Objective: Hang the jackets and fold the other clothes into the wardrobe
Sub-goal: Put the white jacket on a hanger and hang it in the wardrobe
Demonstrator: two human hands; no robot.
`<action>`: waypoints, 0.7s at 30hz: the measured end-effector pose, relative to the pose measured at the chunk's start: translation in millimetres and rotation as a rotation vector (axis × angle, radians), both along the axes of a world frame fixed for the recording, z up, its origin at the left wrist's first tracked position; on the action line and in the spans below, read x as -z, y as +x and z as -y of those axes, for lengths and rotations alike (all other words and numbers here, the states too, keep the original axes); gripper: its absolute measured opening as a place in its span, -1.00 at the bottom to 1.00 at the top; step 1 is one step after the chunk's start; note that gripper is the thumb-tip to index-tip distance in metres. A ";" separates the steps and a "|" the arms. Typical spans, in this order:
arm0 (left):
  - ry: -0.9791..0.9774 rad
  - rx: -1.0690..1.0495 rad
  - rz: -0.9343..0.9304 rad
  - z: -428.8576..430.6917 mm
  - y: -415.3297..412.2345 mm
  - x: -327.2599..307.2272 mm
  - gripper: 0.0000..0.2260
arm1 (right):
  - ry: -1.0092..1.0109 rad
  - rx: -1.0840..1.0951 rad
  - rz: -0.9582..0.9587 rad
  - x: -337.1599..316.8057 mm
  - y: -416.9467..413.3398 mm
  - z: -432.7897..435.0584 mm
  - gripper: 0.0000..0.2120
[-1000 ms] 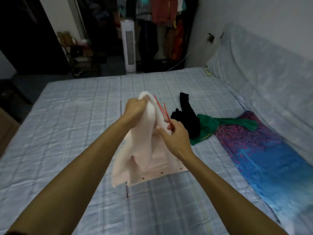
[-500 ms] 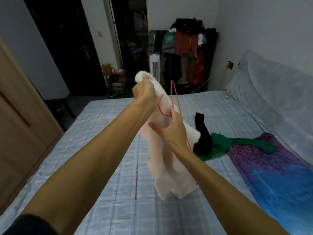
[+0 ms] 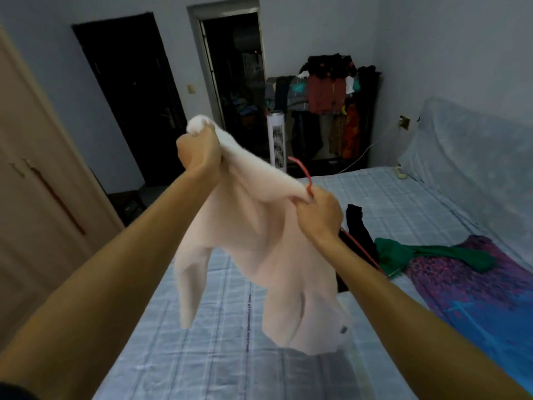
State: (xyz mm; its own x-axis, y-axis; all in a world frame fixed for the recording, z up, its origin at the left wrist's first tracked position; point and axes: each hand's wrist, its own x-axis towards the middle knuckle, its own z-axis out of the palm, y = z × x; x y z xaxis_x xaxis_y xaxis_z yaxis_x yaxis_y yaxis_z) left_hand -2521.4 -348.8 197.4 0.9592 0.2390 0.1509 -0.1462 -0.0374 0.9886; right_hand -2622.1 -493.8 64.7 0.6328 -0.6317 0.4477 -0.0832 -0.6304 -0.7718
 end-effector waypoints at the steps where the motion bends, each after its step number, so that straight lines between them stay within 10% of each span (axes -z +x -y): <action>1: 0.074 -0.011 0.034 -12.1 3.2 1.5 -0.62 | -0.016 -0.005 0.019 -12.0 0.4 2.6 -0.82; 10: 0.663 0.022 -0.033 -86.8 34.8 55.9 -0.71 | -0.096 -0.091 -0.018 -52.0 22.1 -20.5 -0.89; 16: 0.146 0.327 -0.517 -84.3 50.5 132.2 -0.85 | 0.076 -0.256 -0.096 -29.8 35.5 -70.4 -0.75; 21: 0.095 0.358 -0.443 -67.2 74.0 125.0 -0.88 | 0.146 -0.247 -0.129 -2.4 49.9 -93.4 -0.81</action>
State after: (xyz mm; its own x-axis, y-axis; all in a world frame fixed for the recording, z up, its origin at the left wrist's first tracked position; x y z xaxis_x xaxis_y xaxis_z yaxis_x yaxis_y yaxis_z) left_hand -2447.4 -281.5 72.3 0.9543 -0.1066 -0.2791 0.2616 -0.1531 0.9530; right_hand -2572.2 -400.4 67.1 0.8209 -0.5036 0.2694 -0.0446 -0.5268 -0.8488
